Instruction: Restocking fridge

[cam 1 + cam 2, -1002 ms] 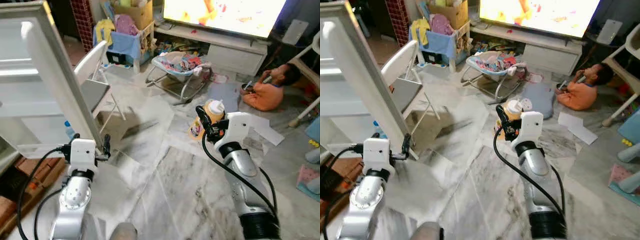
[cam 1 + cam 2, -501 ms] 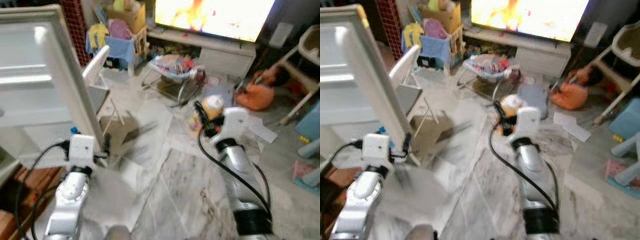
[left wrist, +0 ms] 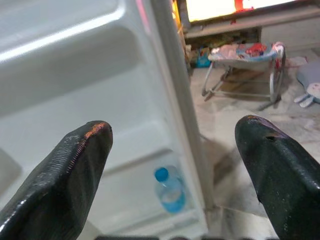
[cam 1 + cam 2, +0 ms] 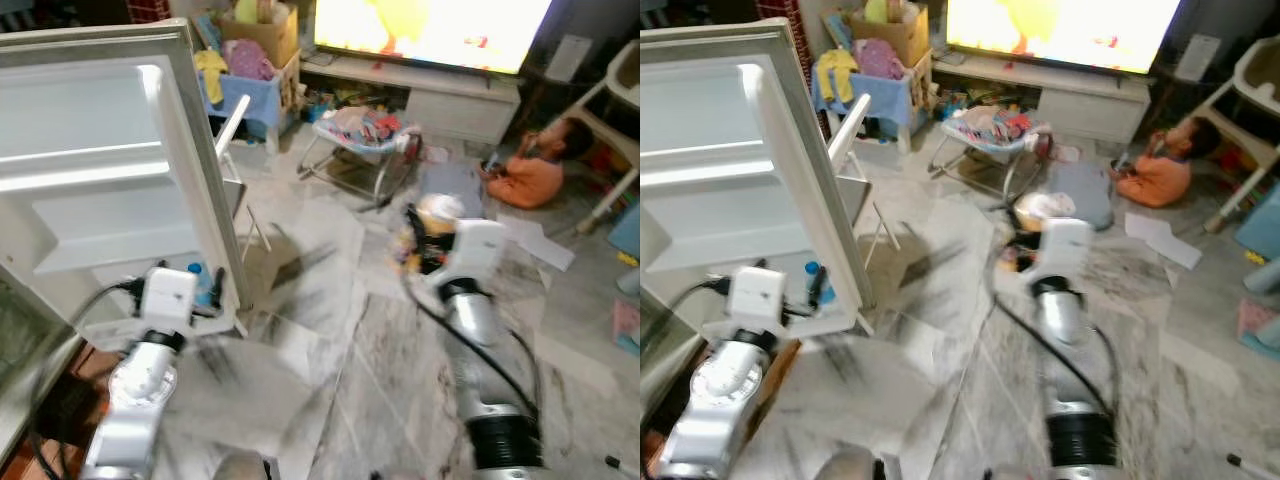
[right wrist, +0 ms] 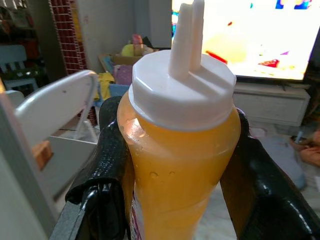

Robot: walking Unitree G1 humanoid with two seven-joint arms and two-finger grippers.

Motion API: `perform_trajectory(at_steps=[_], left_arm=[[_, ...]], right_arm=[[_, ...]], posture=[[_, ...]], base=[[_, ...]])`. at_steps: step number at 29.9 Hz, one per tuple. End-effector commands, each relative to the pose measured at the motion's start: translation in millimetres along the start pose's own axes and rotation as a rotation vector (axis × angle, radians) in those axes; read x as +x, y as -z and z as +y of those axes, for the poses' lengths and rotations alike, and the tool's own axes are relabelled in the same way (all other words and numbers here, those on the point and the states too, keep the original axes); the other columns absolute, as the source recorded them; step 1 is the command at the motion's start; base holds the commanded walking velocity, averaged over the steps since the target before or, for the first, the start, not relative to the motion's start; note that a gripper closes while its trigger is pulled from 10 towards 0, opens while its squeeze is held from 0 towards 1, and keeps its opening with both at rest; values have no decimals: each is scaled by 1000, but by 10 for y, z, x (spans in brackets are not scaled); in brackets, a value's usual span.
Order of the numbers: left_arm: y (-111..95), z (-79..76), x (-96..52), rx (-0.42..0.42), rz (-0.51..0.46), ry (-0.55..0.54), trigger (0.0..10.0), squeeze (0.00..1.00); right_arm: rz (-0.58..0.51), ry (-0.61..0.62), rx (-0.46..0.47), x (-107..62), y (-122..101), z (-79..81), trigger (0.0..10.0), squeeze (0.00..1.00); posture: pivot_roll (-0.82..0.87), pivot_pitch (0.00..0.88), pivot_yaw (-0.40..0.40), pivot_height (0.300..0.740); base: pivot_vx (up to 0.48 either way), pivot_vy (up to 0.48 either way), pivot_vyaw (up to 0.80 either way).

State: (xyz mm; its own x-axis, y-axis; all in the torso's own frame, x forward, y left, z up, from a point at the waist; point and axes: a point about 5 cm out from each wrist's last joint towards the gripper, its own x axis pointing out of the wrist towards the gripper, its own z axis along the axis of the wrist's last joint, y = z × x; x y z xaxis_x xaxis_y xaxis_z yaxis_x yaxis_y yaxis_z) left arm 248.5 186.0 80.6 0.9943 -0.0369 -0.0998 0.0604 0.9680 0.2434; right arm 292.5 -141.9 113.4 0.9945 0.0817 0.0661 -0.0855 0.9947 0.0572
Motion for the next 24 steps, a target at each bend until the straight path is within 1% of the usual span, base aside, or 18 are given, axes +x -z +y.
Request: perform_trajectory(at_steps=[1, 5, 9, 20, 24], left_arm=[[-7, -85, 18, -4, 0, 35, 10000, 0], [-16, -107, 20, -6, 2, 44, 10000, 0], [-22, -148, -10, -15, 1, 46, 10000, 0], [-25, -146, -58, -1, 0, 45, 10000, 0], [-36, -146, -51, 10, -9, 38, 10000, 0]], right_arm=[[-25, 48, -22, -30, -45, -121, 10000, 0], [-19, 50, -23, -40, -31, -123, 10000, 0], [-12, 42, -21, -15, -33, -109, 10000, 0], [2, 21, -18, -6, -7, -35, 10000, 0], [-3, 8, -38, -1, -20, -34, 10000, 0]], posture=[[89, 0, 0, 740], [93, 0, -8, 740], [107, 0, -23, 740], [121, 0, -36, 740], [116, 0, -37, 740]], base=[[0, 480, 0], [0, 480, 0], [0, 479, 0], [0, 476, 0], [0, 472, 0]])
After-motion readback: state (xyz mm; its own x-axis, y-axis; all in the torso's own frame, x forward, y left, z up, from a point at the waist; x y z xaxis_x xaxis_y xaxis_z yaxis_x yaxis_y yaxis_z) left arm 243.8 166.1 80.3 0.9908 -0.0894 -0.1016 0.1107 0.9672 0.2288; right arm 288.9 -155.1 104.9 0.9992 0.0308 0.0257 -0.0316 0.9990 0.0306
